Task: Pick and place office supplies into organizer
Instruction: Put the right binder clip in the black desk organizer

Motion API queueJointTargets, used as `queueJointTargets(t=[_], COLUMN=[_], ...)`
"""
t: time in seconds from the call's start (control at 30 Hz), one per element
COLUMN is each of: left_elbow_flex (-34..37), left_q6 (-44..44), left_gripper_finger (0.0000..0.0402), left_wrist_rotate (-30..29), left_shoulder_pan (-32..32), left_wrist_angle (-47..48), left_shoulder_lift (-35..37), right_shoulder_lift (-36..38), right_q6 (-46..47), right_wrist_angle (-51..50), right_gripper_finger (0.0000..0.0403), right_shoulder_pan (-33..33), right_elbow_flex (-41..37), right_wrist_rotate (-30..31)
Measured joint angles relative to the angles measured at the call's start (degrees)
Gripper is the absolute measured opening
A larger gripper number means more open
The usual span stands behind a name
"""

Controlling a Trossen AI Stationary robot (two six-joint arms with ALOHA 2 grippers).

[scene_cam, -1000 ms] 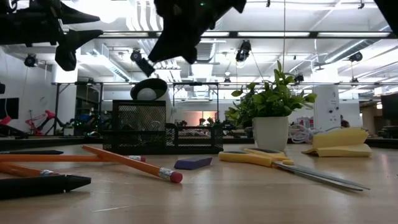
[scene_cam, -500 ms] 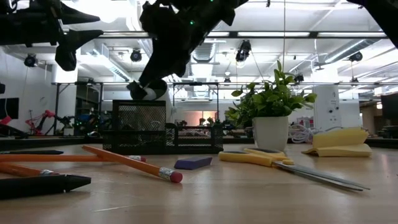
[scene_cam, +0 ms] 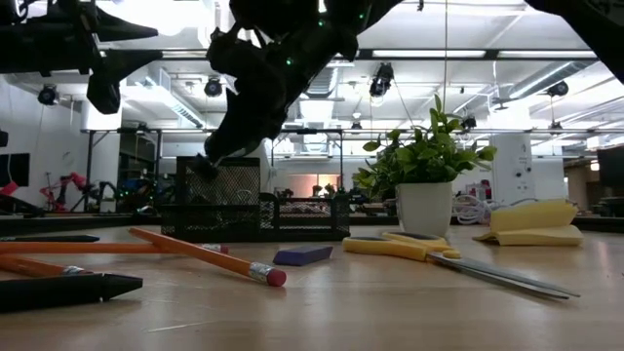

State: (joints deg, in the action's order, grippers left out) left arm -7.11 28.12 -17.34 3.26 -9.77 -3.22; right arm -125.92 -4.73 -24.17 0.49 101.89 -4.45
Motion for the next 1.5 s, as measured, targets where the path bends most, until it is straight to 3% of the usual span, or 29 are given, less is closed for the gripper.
queueJointTargets(t=[0.37, 1.17, 1.5], left_elbow_flex=[0.02, 0.02, 0.02], left_q6=[0.00, 0.02, 0.04], left_gripper_finger=[0.0132, 0.0132, 0.0132], left_wrist_rotate=[-0.02, 0.00, 0.00], left_shoulder_pan=[-0.01, -0.01, -0.01], left_wrist_angle=[0.00, 0.03, 0.01], left_shoulder_lift=[0.00, -0.02, -0.02], right_shoulder_lift=[-3.31, -3.31, -3.27], right_q6=[0.36, 1.09, 1.31], right_wrist_angle=[0.51, -3.05, -3.07], right_gripper_finger=[0.0008, 0.0010, 0.0049], right_shoulder_pan=[0.00, -0.02, 0.00], right_elbow_flex=[-0.11, -0.11, -0.11], right_wrist_rotate=[0.11, 1.62, 1.62])
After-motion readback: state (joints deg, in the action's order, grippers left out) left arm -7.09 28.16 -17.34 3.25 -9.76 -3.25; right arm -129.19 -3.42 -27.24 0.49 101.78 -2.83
